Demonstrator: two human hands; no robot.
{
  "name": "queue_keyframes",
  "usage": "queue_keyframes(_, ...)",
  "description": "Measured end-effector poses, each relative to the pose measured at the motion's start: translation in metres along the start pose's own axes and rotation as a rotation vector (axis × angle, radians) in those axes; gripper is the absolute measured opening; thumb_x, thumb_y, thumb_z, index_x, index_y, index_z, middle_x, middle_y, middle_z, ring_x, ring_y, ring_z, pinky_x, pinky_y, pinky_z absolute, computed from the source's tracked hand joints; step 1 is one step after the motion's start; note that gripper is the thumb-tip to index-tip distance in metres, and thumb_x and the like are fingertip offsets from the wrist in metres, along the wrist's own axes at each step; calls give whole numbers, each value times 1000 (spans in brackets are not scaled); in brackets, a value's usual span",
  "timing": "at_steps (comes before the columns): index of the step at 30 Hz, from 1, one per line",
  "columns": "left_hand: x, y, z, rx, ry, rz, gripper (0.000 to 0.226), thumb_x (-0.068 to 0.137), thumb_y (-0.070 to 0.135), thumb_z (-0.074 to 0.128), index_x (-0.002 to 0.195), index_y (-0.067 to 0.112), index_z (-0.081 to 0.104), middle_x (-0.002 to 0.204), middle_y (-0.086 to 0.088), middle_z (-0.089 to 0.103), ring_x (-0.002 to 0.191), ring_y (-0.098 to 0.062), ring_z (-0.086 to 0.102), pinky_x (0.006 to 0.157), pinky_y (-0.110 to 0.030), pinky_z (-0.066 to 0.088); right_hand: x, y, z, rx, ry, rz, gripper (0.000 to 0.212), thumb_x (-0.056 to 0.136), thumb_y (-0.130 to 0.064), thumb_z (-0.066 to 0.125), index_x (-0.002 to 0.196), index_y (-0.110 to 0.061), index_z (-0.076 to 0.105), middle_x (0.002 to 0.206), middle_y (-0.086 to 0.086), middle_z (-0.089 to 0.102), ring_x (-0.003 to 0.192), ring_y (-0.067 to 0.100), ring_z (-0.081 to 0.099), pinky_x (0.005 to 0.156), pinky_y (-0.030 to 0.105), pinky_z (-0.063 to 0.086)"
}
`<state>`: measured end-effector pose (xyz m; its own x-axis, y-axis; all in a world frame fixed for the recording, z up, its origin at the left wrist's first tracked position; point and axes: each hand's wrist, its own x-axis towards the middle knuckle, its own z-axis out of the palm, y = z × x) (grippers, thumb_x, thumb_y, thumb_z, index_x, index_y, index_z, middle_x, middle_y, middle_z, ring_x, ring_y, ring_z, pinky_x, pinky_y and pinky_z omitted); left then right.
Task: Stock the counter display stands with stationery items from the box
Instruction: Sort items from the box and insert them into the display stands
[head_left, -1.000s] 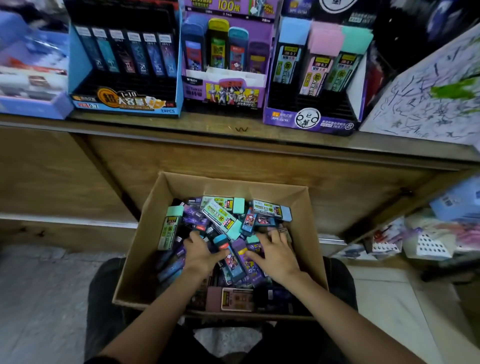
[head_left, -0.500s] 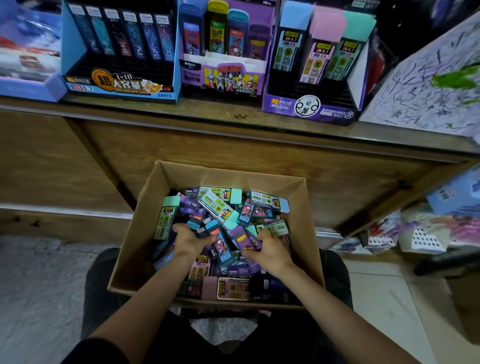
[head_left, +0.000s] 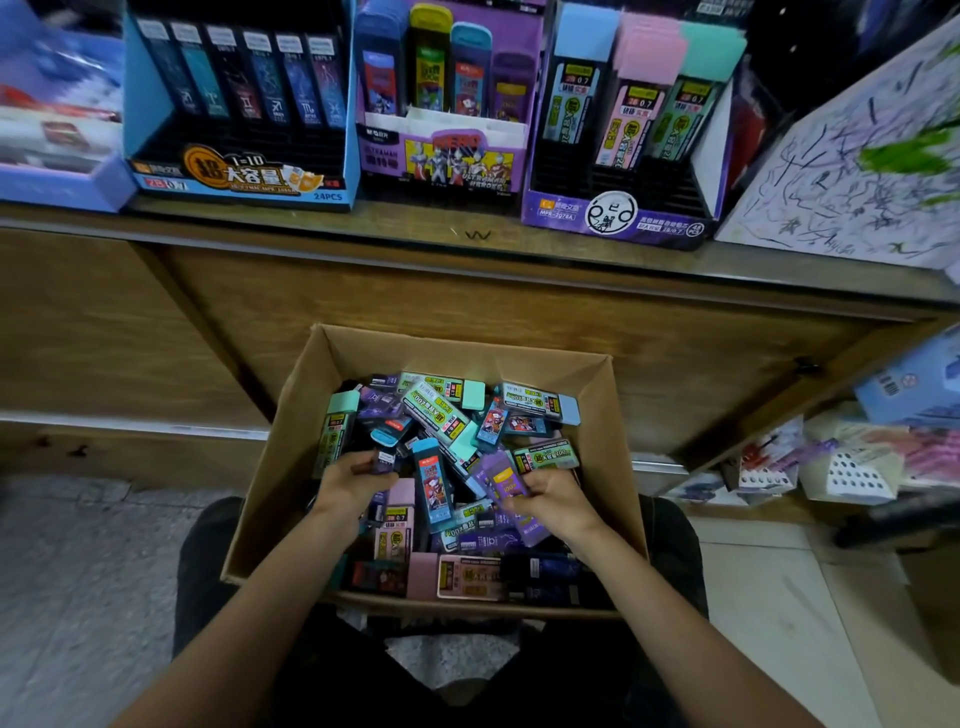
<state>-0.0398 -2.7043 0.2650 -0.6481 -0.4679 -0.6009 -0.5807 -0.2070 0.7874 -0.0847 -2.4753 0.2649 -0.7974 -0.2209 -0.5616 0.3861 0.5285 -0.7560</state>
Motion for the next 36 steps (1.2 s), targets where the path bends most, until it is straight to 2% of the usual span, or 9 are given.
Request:
queue_keyframes(3, 1, -1, -15, -11, -13, -13, 44, 77, -18, 62, 120, -8, 55, 112, -24, 61, 99, -37, 58, 87, -41, 46, -2, -2, 1, 9, -13, -24, 23, 80, -4, 71, 101, 5, 66, 103, 19, 69, 97, 29, 64, 91, 38, 47)
queue_keyframes(6, 0, -2, -27, -16, -29, -34, 45, 77, -17, 62, 121, -6, 56, 119, -28, 57, 98, -36, 58, 84, -39, 46, -4, -4, 1, 74, -21, -49, 23, 80, -3, 70, 100, 7, 65, 105, 20, 68, 100, 30, 64, 89, 34, 49)
queue_keyframes(10, -11, 2, -26, 34, -89, 73, 39, 76, -14, 67, 112, -3, 61, 106, -16, 59, 102, -31, 56, 88, -34, 44, -12, -15, 2, 209, -48, -74, 12, 80, -4, 70, 89, -13, 69, 96, 8, 71, 88, 16, 65, 73, 14, 50)
queue_keyframes(13, -25, 10, -13, -3, -220, 132, 25, 83, -7, 62, 100, 12, 60, 104, -8, 61, 98, -24, 61, 82, -31, 48, -17, -25, 4, 327, -49, -92, 15, 80, -6, 70, 95, -8, 70, 98, 9, 71, 93, 21, 65, 85, 27, 50)
queue_keyframes(16, -38, 16, 5, -78, -348, 128, 25, 93, 2, 52, 112, 17, 46, 105, -11, 65, 89, -16, 67, 66, -25, 54, -23, -39, 11, 416, -40, -119, 16, 82, -6, 68, 98, -5, 69, 101, 13, 71, 95, 24, 65, 90, 34, 48)
queue_keyframes(21, -49, 18, 35, -273, -325, 102, 17, 96, 11, 50, 110, 19, 45, 101, -11, 65, 86, -20, 66, 77, -39, 51, -32, -57, 25, 494, 26, -149, 21, 79, -7, 72, 97, -14, 64, 94, 5, 71, 91, 20, 67, 86, 33, 51)
queue_keyframes(23, -52, 22, 41, -387, -336, 83, 10, 94, 17, 53, 103, 17, 48, 90, -3, 71, 80, -17, 68, 72, -36, 52, -34, -62, 28, 443, 79, -180, 20, 79, -8, 72, 95, -18, 65, 98, 6, 70, 93, 19, 65, 86, 32, 50)
queue_keyframes(29, -56, 40, 37, -382, -323, 283, 15, 90, 6, 57, 101, 9, 66, 95, -8, 74, 85, -24, 69, 73, -36, 57, -41, -74, 23, 398, 47, -328, 19, 82, -3, 67, 90, -20, 70, 90, -2, 71, 82, 5, 65, 74, 16, 50)
queue_keyframes(36, -64, 86, 32, -322, -326, 366, 10, 91, 11, 56, 96, 15, 64, 85, -3, 75, 76, -19, 71, 67, -33, 59, -47, -101, -11, 495, 72, -329, 15, 90, -7, 57, 93, -13, 70, 97, 12, 71, 91, 27, 65, 87, 43, 50)
